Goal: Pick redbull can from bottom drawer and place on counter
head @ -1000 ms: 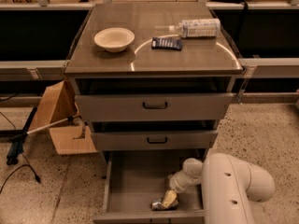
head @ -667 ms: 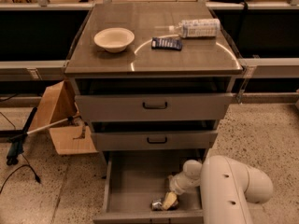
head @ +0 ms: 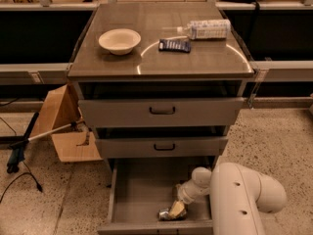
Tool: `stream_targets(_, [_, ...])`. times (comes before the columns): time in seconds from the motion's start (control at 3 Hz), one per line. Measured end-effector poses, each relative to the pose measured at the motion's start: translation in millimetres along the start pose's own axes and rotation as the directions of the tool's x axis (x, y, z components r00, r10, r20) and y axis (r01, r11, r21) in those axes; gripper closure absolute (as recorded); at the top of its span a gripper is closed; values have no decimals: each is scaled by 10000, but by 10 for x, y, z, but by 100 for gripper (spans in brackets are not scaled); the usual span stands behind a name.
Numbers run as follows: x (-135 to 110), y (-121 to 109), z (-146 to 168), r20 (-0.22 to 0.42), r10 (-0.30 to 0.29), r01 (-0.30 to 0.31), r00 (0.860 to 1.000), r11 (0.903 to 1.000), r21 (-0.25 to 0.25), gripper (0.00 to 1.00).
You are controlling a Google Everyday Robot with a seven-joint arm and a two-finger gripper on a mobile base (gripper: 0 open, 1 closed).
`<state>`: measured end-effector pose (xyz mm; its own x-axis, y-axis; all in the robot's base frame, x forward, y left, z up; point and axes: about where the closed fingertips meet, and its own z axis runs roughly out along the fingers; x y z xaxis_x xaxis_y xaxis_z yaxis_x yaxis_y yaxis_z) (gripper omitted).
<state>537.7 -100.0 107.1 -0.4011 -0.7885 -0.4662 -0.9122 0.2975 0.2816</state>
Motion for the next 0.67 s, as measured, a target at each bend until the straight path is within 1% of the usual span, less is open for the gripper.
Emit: stream_targets(0.67, [0,0,1,0,0,0,10000,10000,-1,66])
